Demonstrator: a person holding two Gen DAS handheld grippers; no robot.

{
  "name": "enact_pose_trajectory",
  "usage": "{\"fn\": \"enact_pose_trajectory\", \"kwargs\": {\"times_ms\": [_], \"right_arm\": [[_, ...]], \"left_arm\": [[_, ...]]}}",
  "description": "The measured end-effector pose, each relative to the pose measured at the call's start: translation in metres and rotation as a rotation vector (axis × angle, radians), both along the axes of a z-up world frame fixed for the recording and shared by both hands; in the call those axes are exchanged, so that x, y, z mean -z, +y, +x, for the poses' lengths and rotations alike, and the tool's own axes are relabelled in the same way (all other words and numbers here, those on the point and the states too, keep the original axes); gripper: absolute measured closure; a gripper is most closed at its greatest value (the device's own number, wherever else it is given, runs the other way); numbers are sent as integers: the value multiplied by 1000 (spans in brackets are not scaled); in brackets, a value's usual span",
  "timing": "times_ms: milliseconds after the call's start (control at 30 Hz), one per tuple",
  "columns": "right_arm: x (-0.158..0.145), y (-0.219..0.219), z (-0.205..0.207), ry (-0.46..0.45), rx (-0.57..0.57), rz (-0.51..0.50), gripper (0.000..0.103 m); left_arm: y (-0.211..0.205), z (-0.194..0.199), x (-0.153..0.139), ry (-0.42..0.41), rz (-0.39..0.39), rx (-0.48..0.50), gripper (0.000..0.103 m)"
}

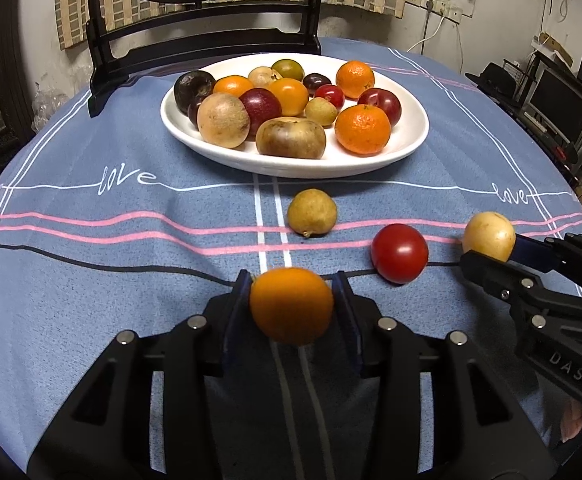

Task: Organize fruits
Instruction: 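Grasp the pale speckled fruit with the right tool while the left tool grasps the orange fruit, then carry both held fruits onto the white plate and open both tools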

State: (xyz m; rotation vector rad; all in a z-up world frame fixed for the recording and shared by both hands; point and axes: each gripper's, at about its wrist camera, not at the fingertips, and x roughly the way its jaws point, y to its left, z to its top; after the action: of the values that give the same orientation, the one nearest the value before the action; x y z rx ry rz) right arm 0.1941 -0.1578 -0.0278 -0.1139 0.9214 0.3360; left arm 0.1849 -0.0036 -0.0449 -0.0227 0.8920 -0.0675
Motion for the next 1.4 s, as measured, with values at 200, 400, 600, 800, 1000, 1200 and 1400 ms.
{"fn": "enact_pose_trajectory", "kwargs": {"times_ms": [200,400,600,800,1000,1200,1400], "right_arm": [[-4,-5,0,-4,5,24,66],[-11,-11,-2,-23,18,57,66],[-24,-13,-7,-73,20,85,66],[-36,-4,-7,-116,4,39,66],[-56,14,24,-172,-27,-44,66],[-67,33,75,-187,-3,-68,66],[-64,48,107,-193,-13,-99,66]], "left_arm": [[4,-4,-9,-10,-34,-6,65],[1,-13,-26,-62,-25,-5,65],[-7,-15,-45,-99,-9,30,65],[-4,-6,-61,-117,23,23,65],[2,24,-83,-140,42,3,65],[8,71,-95,-130,13,-30,65],[7,101,-87,-113,39,-44,65]]}}
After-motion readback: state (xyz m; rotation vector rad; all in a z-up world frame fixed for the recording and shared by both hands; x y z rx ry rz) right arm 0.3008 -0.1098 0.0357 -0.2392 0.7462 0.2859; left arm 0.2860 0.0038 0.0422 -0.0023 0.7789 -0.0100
